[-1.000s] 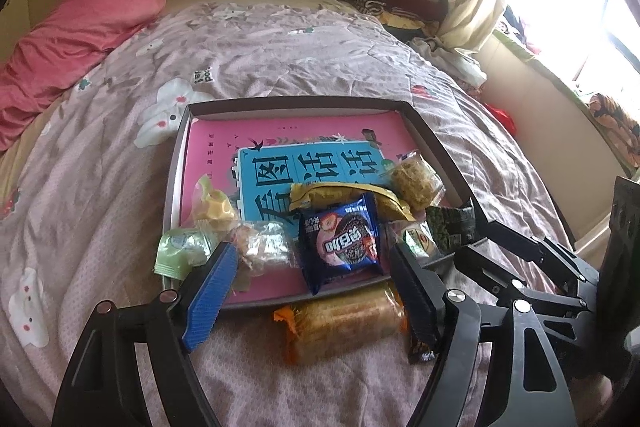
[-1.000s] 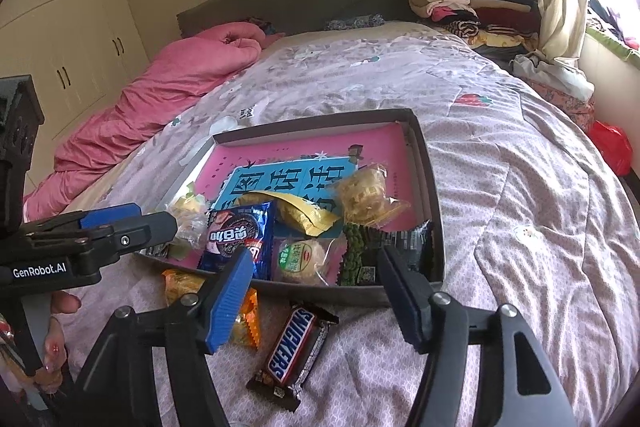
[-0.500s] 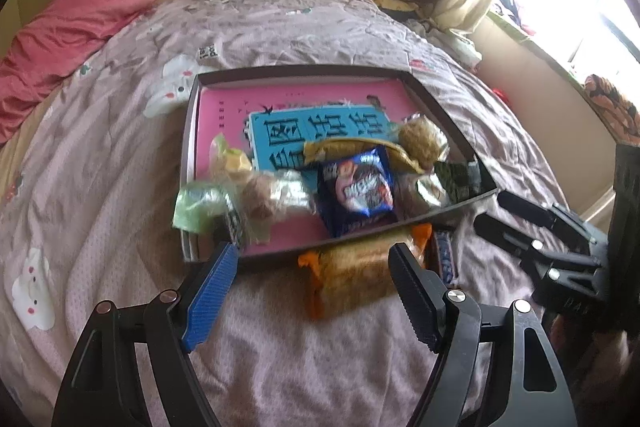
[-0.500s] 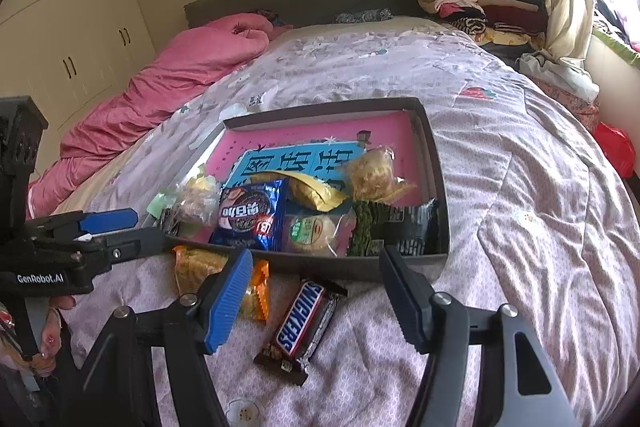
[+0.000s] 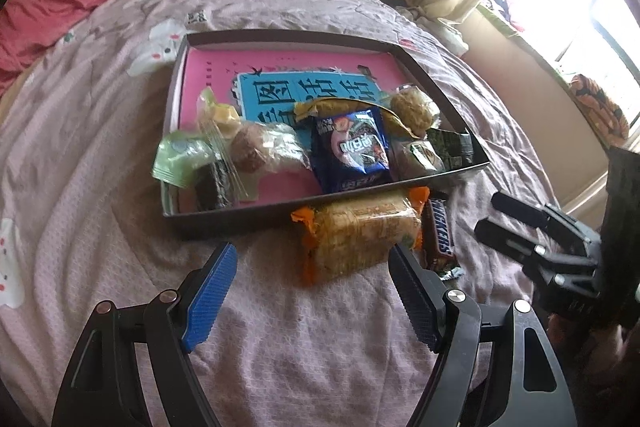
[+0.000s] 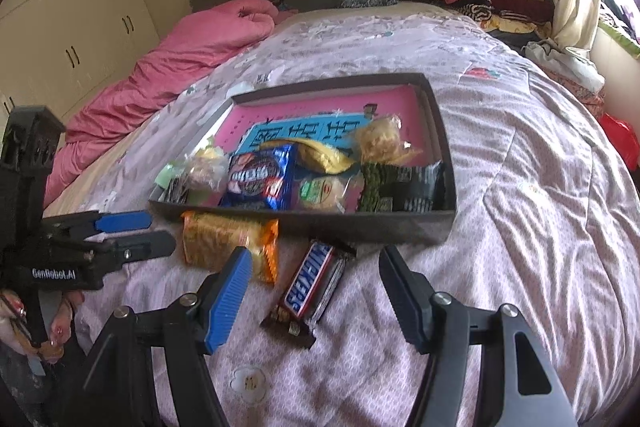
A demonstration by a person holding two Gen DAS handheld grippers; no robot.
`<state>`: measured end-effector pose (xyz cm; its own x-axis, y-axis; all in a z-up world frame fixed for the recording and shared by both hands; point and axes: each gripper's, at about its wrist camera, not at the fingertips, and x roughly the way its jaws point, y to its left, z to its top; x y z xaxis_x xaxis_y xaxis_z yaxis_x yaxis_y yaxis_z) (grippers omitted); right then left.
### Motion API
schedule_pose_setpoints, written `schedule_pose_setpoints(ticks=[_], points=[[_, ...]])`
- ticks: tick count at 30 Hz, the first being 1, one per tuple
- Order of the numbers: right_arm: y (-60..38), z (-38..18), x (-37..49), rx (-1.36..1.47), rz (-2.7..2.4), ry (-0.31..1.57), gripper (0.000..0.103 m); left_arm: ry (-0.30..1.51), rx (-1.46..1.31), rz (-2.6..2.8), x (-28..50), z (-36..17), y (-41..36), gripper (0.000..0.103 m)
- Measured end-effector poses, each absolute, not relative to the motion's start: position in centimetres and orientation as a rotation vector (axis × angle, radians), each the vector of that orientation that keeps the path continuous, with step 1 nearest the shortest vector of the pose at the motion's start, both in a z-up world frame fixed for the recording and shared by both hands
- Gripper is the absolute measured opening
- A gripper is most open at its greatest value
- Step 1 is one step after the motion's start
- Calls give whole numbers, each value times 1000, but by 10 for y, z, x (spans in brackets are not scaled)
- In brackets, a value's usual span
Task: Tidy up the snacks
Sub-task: 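Lift both tools away from the tray, then move the left tool to the orange-wrapped bread bar while the right moves to the Snickers bar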
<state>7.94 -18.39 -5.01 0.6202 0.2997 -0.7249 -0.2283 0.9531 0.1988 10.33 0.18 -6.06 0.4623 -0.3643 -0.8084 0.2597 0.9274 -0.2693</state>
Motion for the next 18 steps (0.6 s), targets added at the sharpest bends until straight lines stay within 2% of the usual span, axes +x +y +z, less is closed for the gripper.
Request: schedule_pose_setpoints(ticks=[18], points=[[-171,-77,81,84,318,944,66,1078,-183,-426,115,-87,-14,79]])
